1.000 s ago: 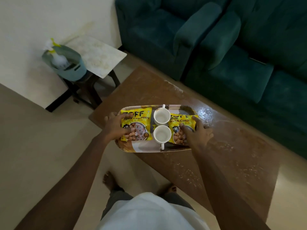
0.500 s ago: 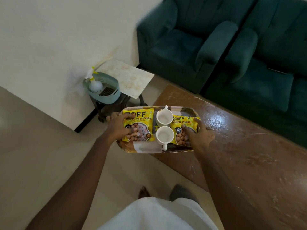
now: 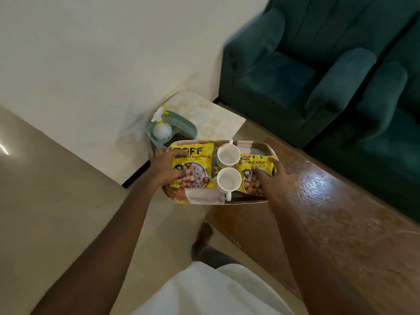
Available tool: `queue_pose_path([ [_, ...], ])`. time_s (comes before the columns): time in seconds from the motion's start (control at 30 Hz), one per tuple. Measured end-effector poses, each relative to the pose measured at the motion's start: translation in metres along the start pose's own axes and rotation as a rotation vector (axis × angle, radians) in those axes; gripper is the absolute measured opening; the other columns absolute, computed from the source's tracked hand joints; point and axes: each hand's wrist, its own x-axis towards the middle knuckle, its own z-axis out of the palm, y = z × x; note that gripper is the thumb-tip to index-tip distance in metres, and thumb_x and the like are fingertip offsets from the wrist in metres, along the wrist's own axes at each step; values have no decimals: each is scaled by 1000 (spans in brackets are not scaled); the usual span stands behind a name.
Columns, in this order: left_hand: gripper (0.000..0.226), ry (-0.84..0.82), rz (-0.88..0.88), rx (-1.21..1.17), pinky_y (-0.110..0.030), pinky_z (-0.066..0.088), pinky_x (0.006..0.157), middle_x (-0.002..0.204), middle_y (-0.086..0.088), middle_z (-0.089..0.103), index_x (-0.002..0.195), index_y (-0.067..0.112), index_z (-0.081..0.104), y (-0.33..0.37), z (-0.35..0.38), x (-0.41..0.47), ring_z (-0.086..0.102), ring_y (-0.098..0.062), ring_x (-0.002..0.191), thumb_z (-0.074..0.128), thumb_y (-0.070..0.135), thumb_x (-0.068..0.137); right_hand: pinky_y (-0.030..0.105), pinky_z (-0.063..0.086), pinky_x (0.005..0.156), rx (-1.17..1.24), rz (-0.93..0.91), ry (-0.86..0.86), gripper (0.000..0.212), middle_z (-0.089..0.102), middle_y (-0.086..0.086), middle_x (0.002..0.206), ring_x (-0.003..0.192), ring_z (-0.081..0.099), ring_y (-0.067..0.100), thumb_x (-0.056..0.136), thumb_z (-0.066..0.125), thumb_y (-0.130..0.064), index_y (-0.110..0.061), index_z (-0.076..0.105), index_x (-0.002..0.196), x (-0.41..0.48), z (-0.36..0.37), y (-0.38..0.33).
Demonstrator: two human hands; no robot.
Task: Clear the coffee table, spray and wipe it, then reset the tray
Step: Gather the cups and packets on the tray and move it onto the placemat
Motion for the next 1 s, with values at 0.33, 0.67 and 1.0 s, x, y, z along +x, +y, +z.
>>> queue_pose_path([
  [0.33,55,30,38,32,-39,23,108,132,-14,35,128,39,59,-11,-90,112,26,-35,129,79,30,78,46,29,108,-21,13,-10,62,30,20,145,137,22,39,82,73,-53,-37,51,138,57,67,-111],
  [0.67,53,0,152,27,-41,25,109,134,-12,35,127,40,60,-12,-154,235,25,-34,130,78,29,78,52,35,109,-3,74,74,64,28,18,150,138,28,41,78,68,-66,-48,47,136,114,124,-182],
  [1.0,51,-106,316,52,-36,26,106,132,-12,36,126,38,62,-17,-195,371,26,-33,127,79,26,79,47,36,105,45,196,231,68,32,17,146,137,31,39,81,69,-61,-42,45,141,158,195,-236],
])
